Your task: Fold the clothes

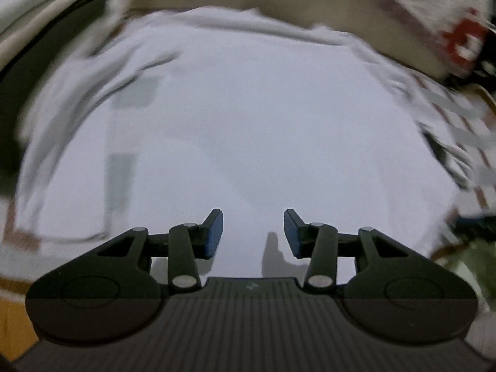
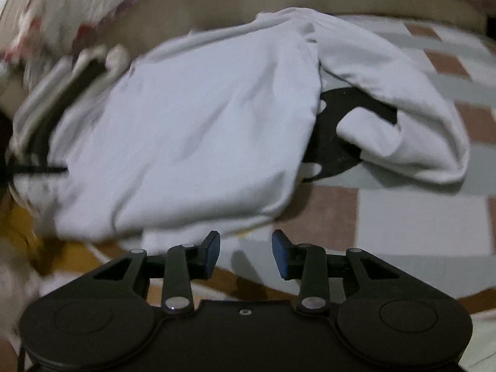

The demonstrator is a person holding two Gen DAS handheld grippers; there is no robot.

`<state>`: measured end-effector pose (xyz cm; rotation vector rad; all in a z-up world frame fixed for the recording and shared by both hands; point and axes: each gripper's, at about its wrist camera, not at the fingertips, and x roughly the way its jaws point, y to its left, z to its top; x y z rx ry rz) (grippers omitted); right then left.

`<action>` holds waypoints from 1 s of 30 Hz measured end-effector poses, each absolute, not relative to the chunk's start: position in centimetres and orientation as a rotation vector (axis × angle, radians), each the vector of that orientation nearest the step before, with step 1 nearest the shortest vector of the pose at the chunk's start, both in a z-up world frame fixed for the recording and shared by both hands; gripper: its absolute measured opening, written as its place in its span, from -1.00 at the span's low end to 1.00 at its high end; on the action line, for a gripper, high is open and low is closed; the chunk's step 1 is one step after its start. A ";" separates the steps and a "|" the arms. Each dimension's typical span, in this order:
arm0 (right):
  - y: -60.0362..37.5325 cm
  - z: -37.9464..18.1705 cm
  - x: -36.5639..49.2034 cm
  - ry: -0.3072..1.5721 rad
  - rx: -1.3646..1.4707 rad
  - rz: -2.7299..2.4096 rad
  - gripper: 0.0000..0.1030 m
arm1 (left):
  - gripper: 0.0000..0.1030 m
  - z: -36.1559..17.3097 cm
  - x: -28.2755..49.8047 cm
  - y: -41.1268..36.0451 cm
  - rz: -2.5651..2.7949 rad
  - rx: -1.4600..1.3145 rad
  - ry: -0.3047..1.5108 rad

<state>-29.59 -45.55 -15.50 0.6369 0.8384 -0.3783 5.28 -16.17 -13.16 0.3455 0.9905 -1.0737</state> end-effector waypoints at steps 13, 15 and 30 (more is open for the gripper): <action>-45.5 -16.5 -25.8 0.725 0.462 -0.378 -0.76 | -0.08 -12.4 -2.9 -19.6 -1.442 0.511 0.943; -46.3 -15.1 -24.7 0.690 0.460 -0.364 -0.78 | -0.04 -13.1 -3.9 -20.0 -1.449 0.573 0.940; -56.6 -14.7 -13.1 0.866 0.504 -0.381 -0.71 | -0.73 -16.3 3.8 -25.8 -1.195 0.503 1.020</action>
